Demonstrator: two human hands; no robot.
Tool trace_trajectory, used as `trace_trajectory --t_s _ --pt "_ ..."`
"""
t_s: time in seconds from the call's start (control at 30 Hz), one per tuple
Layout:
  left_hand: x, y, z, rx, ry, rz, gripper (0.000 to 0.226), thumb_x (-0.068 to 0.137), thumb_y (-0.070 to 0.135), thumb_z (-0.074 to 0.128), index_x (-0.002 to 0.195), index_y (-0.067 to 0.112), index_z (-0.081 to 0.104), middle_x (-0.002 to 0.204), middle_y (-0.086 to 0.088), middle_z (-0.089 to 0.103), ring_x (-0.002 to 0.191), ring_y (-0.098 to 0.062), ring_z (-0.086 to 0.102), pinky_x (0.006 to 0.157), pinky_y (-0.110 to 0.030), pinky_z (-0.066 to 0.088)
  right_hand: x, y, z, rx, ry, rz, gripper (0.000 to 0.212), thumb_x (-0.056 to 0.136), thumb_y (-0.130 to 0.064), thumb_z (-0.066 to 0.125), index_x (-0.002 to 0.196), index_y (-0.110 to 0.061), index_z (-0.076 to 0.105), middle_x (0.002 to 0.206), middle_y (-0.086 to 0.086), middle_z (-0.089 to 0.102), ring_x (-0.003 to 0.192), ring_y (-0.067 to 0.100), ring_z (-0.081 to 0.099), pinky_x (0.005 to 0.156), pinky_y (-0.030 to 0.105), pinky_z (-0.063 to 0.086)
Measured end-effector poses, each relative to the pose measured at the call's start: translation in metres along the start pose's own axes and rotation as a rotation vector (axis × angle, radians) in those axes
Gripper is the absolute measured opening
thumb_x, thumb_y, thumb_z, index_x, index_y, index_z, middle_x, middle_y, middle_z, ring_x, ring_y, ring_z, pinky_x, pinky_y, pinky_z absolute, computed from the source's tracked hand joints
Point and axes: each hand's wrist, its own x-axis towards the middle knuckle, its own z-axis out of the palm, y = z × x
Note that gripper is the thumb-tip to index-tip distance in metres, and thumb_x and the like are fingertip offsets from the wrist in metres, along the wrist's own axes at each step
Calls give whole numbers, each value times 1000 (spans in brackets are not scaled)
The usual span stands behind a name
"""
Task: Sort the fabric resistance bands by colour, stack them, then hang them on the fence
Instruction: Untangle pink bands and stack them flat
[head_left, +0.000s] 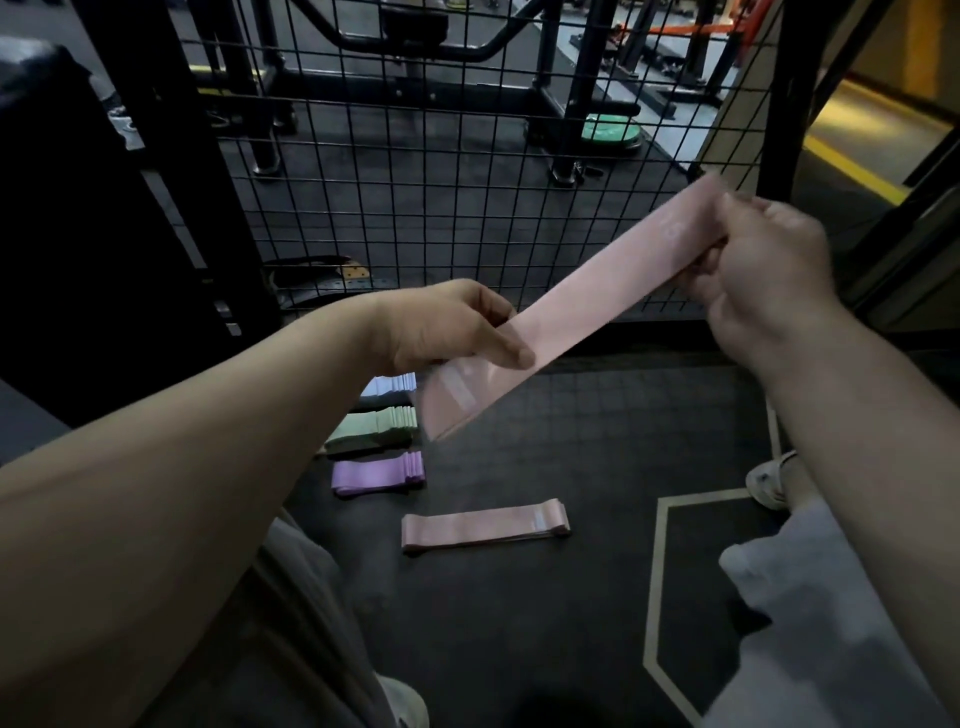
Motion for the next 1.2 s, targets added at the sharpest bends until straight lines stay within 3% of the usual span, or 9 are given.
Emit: trace_trajectory --t_s 0.13,0.27,0.37,0.47,0.7,0.83,1.0,1.13,1.2 --pt "-2 -2 -1 96 -9 -103 20 84 9 75 102 1 70 90 -8 73 77 -20 69 69 -31 55 18 16 -21 29 157 62 10 101 -19 50 96 -23 58 106 2 67 97 16 67 77 38 61" --pt "0 -5 -6 224 118 -160 15 85 13 74 97 5 70 90 -15 70 72 -25 63 67 -37 53 20 33 -38 60 214 135 14 101 -18 51 89 -21 57 97 2 66 88 14 67 63 32 59" --pt "2 -4 -13 167 309 -149 20 85 18 76 101 9 69 89 -11 72 71 -21 68 75 -41 61 18 48 -47 57 208 245 15 101 -16 51 87 -20 54 93 2 65 84 15 66 69 37 59" --pt "5 -2 -16 9 456 -85 21 85 13 74 104 6 67 86 -12 73 65 -17 69 68 -35 61 17 64 -54 54 192 329 17 100 -6 48 89 -15 58 94 7 68 86 20 69 64 37 59" --pt "7 -1 -22 -58 601 -90 18 76 5 82 87 5 68 77 -14 69 52 -15 62 55 -27 55 13 85 -60 -46 214 347 14 99 -12 53 91 -20 61 106 6 67 96 20 66 69 33 55" --pt "7 -3 -22 -98 615 -99 25 80 8 79 102 4 67 86 -16 71 64 -20 65 59 -27 53 10 92 -64 -132 207 355 11 99 -18 55 91 -25 58 102 4 65 92 19 64 67 30 52" --pt "8 0 -19 -188 604 -14 16 85 2 72 88 15 62 92 -12 72 75 -20 69 74 -34 56 7 100 -66 -167 188 432 11 100 -20 52 102 -18 63 103 7 67 84 17 65 61 29 50" --pt "9 2 -11 -156 526 120 11 88 6 71 91 12 62 93 -11 70 80 -22 68 83 -41 58 -9 105 -63 -449 118 413 11 94 -10 53 91 -15 62 115 14 64 108 28 61 86 42 54" --pt "10 3 -4 -134 463 167 9 88 6 71 93 10 64 90 -11 68 82 -23 67 87 -44 56 -19 106 -57 -552 3 286 9 94 -12 55 100 -16 61 114 9 62 114 28 57 99 45 48"
